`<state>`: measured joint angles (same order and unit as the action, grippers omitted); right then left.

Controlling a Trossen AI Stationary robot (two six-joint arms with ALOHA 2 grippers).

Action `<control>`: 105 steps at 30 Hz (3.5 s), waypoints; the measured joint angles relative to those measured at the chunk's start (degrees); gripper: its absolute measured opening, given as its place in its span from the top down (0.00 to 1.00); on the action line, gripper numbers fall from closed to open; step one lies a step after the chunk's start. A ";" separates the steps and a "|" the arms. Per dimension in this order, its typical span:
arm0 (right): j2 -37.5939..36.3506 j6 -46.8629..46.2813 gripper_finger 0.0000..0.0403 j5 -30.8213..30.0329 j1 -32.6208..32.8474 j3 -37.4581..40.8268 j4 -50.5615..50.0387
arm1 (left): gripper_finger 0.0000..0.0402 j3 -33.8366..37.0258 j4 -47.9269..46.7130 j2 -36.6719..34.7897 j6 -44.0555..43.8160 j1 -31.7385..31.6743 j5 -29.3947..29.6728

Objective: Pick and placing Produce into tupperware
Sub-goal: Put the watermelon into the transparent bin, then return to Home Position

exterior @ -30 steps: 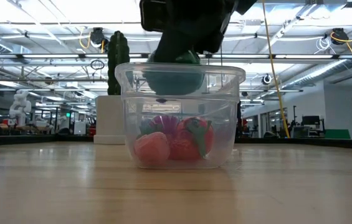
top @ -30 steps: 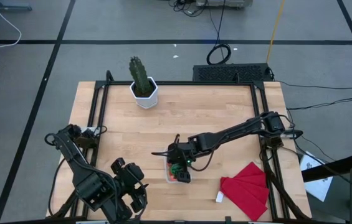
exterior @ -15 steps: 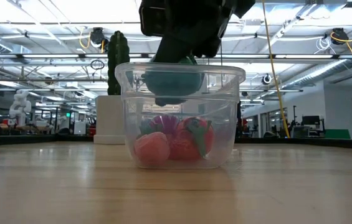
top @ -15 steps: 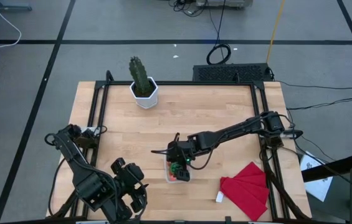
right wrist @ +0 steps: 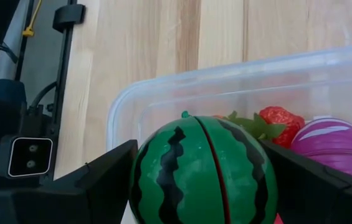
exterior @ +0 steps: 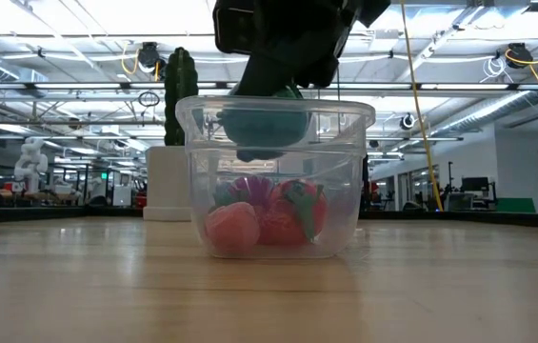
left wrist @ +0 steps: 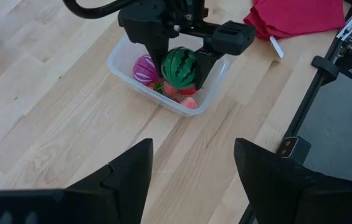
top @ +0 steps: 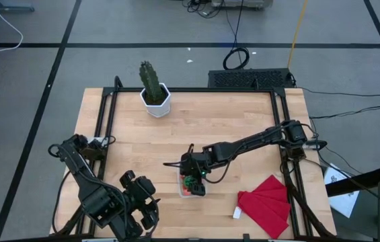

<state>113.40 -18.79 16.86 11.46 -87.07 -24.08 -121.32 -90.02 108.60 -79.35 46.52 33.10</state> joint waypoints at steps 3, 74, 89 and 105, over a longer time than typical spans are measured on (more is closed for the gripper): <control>0.00 0.29 0.22 1.00 0.00 0.00 0.00 | 0.43 0.00 0.00 0.00 0.00 0.00 0.00; -81.14 -18.91 0.08 -15.10 13.06 71.03 47.43 | 0.43 67.85 75.81 -28.28 17.14 2.72 25.08; -83.72 -4.62 0.08 -8.63 2.65 72.02 45.46 | 0.43 92.97 110.44 -46.90 49.84 -5.12 13.99; -101.33 -6.06 0.08 -4.94 -2.03 72.00 38.46 | 0.43 101.63 112.11 -71.54 66.71 13.55 28.48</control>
<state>12.08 -24.85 11.92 9.43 -15.07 14.38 -19.68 22.09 37.06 -12.65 60.07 61.58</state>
